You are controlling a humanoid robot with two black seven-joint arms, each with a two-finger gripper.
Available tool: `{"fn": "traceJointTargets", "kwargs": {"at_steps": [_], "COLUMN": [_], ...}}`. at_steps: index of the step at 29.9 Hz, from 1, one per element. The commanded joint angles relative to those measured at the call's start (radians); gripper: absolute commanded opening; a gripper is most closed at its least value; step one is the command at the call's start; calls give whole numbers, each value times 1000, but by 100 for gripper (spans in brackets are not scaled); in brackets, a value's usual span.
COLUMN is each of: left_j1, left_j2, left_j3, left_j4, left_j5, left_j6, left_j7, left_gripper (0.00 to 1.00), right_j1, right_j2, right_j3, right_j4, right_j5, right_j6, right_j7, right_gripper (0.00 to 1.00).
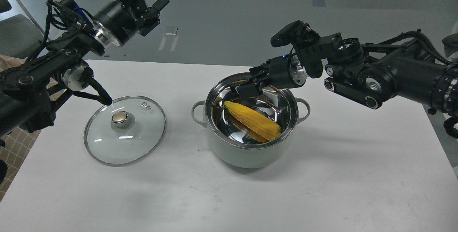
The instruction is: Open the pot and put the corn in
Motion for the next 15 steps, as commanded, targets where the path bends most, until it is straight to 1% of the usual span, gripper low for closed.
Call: {"fn": "traceJointTargets", "kwargs": {"at_steps": [1, 3, 5, 7, 10, 15], "left_j1": [3, 5, 6, 9, 12, 12], "left_j2": [-7, -10, -20, -27, -30, -73], "left_j3": [-8, -12, -12, -14, -12, -12], "left_j4": [10, 12, 13, 15, 33, 120], "left_j5": [0, 0, 0, -3, -9, -15], "left_j6": [31, 41, 44, 44, 44, 29], "left_j7": [0, 0, 0, 0, 0, 0], "left_gripper": [98, 98, 98, 98, 98, 98], "right_j1": [49, 47, 29, -14, -87, -204], "right_j2": [-83, -110, -173, -204, -219, -209], "right_j3": [81, 118, 228, 304, 421, 608], "right_j4": [-6, -13, -20, -29, -39, -101], "right_j5": [104, 141, 236, 329, 423, 469], "right_j6": [23, 16, -1, -10, -21, -108], "right_j7": [0, 0, 0, 0, 0, 0], "right_gripper": [99, 99, 99, 100, 100, 100]}}
